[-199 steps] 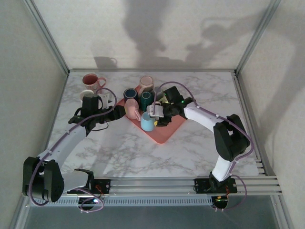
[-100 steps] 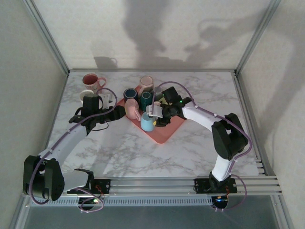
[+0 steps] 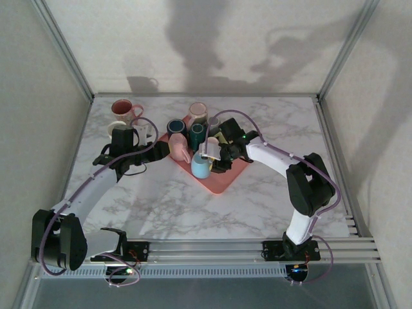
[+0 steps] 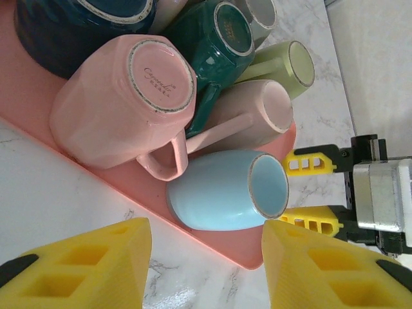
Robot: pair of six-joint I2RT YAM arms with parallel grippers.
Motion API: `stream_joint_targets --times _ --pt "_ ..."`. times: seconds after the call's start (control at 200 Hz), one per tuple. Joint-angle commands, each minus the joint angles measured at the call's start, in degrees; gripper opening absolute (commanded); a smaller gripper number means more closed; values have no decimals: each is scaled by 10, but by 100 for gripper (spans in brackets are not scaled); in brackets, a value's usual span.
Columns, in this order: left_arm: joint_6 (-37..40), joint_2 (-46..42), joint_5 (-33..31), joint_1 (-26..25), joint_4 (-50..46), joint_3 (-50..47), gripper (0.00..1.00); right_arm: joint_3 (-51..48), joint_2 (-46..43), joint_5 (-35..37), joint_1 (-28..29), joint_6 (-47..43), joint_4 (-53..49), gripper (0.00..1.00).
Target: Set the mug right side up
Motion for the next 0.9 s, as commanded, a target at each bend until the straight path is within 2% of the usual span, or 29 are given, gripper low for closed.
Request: stream_joint_targets --times 0.0,0.406,0.646,0.896 --pt "1 2 0 -2 -9 12 48 -5 -1 -7 10 19 -29 43" --pt "0 -3 -3 -2 -7 2 48 42 50 40 17 101 -47 41" --pt "3 -5 -5 -2 -7 -2 48 49 52 36 18 151 -27 40" --pt "-3 -5 -4 -2 0 -5 48 53 43 44 23 166 -34 40"
